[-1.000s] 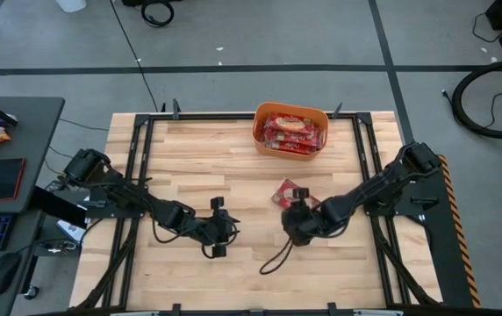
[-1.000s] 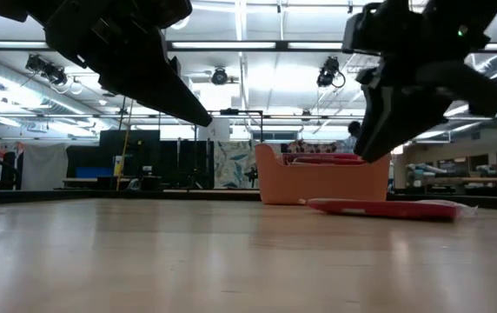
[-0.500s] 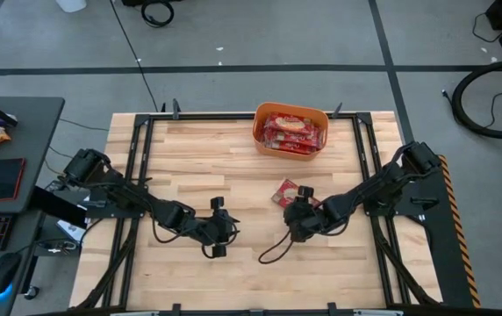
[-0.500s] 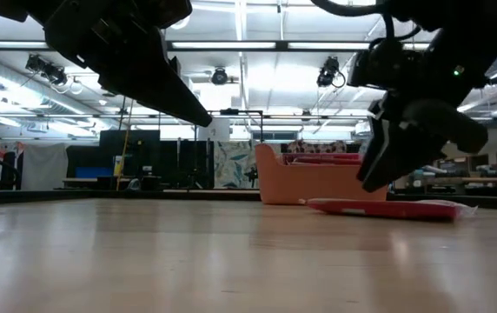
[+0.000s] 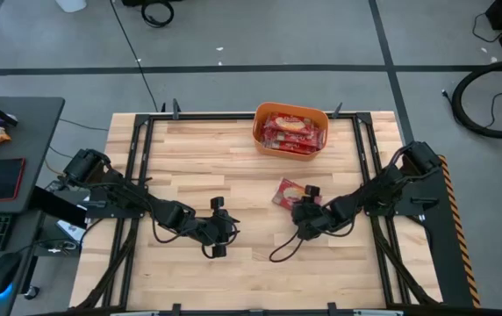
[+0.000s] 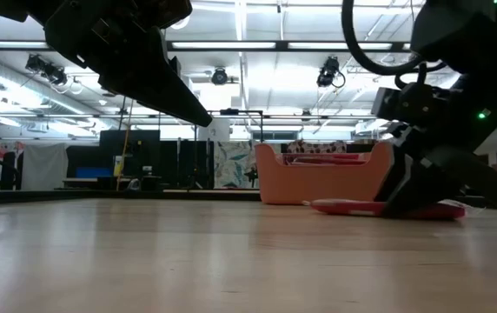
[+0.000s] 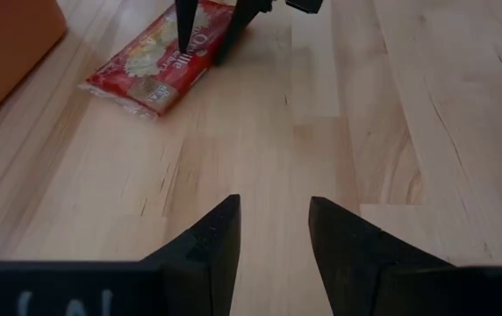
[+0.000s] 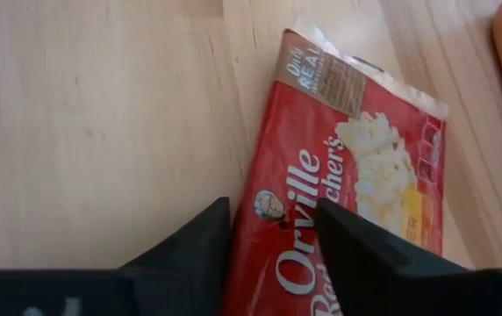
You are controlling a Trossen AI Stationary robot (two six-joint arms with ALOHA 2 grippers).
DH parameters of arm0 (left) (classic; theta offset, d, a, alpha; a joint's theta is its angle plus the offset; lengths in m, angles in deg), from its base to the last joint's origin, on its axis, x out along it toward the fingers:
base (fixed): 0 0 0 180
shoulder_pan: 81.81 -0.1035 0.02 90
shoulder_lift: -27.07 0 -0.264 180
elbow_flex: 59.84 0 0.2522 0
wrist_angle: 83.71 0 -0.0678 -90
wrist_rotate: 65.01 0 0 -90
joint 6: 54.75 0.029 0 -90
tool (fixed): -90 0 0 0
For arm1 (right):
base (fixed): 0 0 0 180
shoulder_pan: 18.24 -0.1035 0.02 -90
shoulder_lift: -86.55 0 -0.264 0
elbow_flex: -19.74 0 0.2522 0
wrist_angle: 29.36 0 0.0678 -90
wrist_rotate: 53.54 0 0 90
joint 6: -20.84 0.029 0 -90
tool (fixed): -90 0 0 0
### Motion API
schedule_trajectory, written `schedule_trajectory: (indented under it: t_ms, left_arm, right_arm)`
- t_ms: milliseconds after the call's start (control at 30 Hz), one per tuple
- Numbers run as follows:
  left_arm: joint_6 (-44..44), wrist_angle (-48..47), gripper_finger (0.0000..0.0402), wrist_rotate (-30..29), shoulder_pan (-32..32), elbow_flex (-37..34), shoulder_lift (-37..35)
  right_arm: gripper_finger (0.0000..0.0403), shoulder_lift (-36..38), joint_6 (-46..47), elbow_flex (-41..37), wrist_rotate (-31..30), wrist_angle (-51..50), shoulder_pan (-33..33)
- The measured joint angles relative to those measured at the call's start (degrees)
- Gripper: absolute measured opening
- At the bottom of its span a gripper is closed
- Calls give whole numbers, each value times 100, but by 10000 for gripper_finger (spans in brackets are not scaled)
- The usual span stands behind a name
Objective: Sort popcorn bags into baskets
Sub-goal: Put the popcorn bag into the bin
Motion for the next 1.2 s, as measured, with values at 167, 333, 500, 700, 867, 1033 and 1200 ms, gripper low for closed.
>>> schedule_trajectory:
  t_ms: [167, 333, 500, 700, 867, 1033, 1200]
  left_arm:
    - [0, 0, 141, 0, 0, 0, 0]
    - [0, 0, 141, 0, 0, 0, 0]
    - [0, -2, 141, 0, 0, 0, 0]
    - [0, -2, 141, 0, 0, 0, 0]
    - [0, 0, 141, 0, 0, 0, 0]
    - [-2, 2, 141, 0, 0, 0, 0]
    - [-63, 3, 141, 0, 0, 0, 0]
  right_arm:
    - [109, 13, -108, -128, 73, -23, -2]
    - [34, 7, -347, -52, 35, -158, -8]
    - [21, -16, -811, 340, 38, -565, -130]
    - [36, -18, -1300, 1521, -500, -2157, -151]
    - [32, -18, -1812, 2483, -1478, -3475, -143]
    - [36, 49, -2406, 2820, -2038, -4025, 262]
    - [36, 458, -2856, 2659, -1725, -4020, 1134]
